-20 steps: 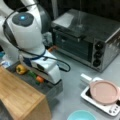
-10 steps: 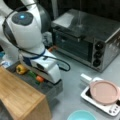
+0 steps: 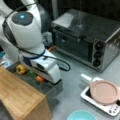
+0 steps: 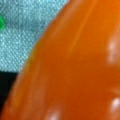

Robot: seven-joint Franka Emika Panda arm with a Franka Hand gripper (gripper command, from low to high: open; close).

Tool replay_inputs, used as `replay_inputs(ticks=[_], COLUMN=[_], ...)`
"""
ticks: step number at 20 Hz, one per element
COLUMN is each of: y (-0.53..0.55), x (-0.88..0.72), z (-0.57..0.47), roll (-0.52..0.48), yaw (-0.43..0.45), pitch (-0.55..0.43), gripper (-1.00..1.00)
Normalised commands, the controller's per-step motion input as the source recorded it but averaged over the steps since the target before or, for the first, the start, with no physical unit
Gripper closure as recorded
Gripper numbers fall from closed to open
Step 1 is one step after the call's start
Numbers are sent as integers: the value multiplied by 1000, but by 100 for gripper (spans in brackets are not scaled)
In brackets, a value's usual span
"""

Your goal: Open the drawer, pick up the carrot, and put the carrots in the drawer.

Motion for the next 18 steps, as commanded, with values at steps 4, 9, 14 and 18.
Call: replay_inputs(ticks=[4,9,14,18], y=[46,46,43,50], x=[-41,-33,-27,-21], z=[-12,-7,4,5], roll=[33,35,23,22], yaw=[-54,-53,-53,-55], pitch=[-92,-94,-98,-95], gripper=[100,100,100,100])
